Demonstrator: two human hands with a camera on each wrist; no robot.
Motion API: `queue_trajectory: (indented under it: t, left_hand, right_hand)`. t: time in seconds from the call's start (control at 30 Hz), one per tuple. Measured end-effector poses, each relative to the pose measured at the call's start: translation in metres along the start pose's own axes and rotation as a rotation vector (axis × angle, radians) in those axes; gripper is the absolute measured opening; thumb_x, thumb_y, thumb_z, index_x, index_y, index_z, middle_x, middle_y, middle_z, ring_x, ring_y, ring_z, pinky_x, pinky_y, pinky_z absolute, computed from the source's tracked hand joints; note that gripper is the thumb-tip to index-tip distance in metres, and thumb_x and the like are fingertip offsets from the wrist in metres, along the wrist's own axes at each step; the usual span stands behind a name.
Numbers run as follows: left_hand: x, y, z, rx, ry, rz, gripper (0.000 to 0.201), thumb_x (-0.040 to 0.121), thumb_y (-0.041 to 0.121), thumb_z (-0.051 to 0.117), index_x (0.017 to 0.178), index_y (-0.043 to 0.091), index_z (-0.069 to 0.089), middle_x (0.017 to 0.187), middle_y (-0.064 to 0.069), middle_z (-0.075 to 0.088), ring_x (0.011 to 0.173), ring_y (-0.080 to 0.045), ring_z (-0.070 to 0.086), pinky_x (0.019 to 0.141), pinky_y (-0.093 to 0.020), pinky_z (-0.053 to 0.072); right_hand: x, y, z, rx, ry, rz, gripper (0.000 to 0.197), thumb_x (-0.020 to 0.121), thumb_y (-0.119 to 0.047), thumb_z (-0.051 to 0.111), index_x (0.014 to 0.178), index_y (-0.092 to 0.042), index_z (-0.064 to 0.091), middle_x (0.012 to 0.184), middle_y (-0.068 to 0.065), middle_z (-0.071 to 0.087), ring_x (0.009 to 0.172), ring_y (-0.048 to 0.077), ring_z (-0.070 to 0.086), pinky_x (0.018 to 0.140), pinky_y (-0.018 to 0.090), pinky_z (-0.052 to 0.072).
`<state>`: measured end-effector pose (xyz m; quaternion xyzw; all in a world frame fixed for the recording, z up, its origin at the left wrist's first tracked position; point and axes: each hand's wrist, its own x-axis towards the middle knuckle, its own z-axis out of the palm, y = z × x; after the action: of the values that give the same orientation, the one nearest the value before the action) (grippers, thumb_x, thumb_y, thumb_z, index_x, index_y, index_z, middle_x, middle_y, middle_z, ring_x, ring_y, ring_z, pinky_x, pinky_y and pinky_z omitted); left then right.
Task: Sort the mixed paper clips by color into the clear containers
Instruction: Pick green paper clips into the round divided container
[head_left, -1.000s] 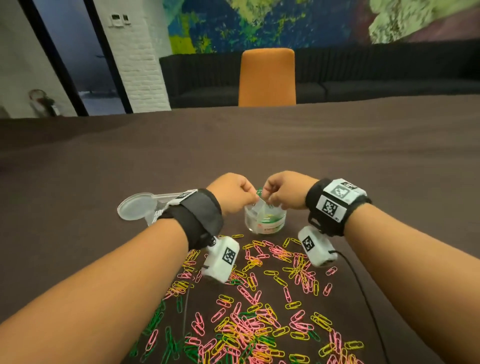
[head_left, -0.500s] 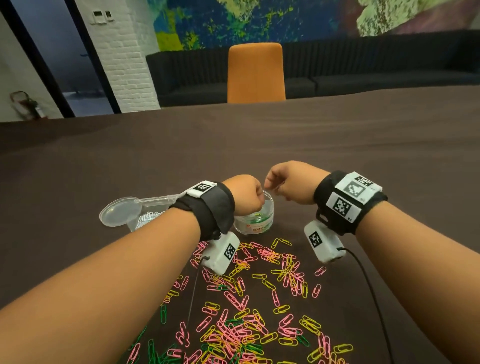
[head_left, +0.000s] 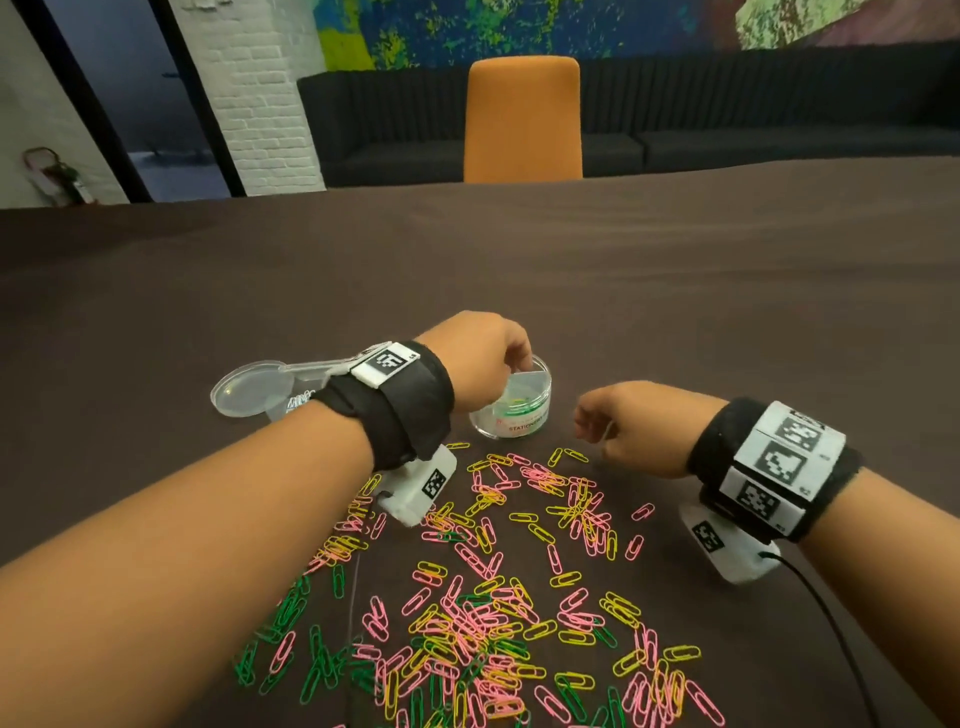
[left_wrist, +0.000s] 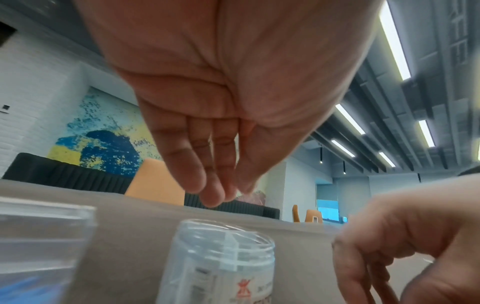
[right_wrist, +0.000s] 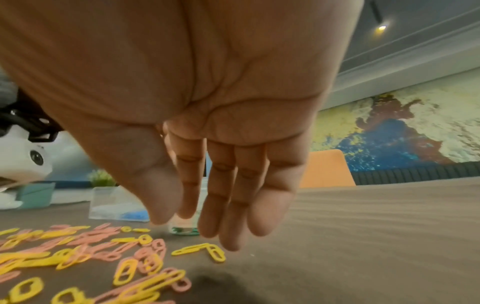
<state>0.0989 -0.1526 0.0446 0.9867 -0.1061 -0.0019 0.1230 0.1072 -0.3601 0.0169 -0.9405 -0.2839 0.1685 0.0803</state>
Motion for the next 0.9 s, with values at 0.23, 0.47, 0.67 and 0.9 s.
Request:
queue_trajectory:
  t: [0.23,0.47,0.67,0.9]
  left_hand:
    - [-0.105,-0.068,-0.007,0.047,-0.117,-0.198,0.004,0.084,0.025,0.071,0.083,0.028,0.067,0.080,0.015,0.067,0.076,-0.003,0.062,0.067,-0.019,0.043]
    - [-0.196,-0.139,0.003,0.144,-0.248,-0.509,0.005,0.081,0.025,0.069,0.084,0.024,0.073,0.075,0.014,0.068,0.073,-0.003,0.062,0.061,-0.015,0.043]
    - [-0.217,-0.154,0.007,0.026,-0.171,-0.574,0.011,0.077,0.032,0.078,0.083,0.024,0.072,0.071,0.016,0.066,0.073,-0.003,0.061,0.067,-0.020,0.046]
    - [-0.214,-0.139,0.010,0.083,-0.211,-0.476,0.014,0.078,0.037,0.076,0.087,0.026,0.072,0.071,0.013,0.063,0.071,-0.007,0.058,0.059,-0.021,0.037]
  right_hand:
    - [-0.016,-0.039,0.021,-0.170,-0.067,-0.096,0.028,0.093,-0.023,0.053,0.118,-0.035,0.057,0.097,-0.011,0.064,0.089,0.013,0.060,0.082,0.032,0.054]
    - [-0.003,-0.135,0.037,-0.246,-0.167,-0.401,0.030,0.093,-0.024,0.052,0.118,-0.039,0.057,0.103,-0.009,0.062,0.091,0.016,0.058,0.082,0.034,0.054]
    - [0.037,-0.213,0.056,-0.262,-0.088,-0.553,0.031,0.088,-0.012,0.052,0.112,-0.029,0.064,0.101,-0.001,0.064,0.094,0.024,0.061,0.079,0.032,0.051]
    - [0.056,-0.235,0.075,-0.322,-0.116,-0.649,0.021,0.089,-0.019,0.058,0.102,-0.031,0.070,0.106,-0.003,0.062,0.098,0.020,0.060,0.073,0.027,0.042]
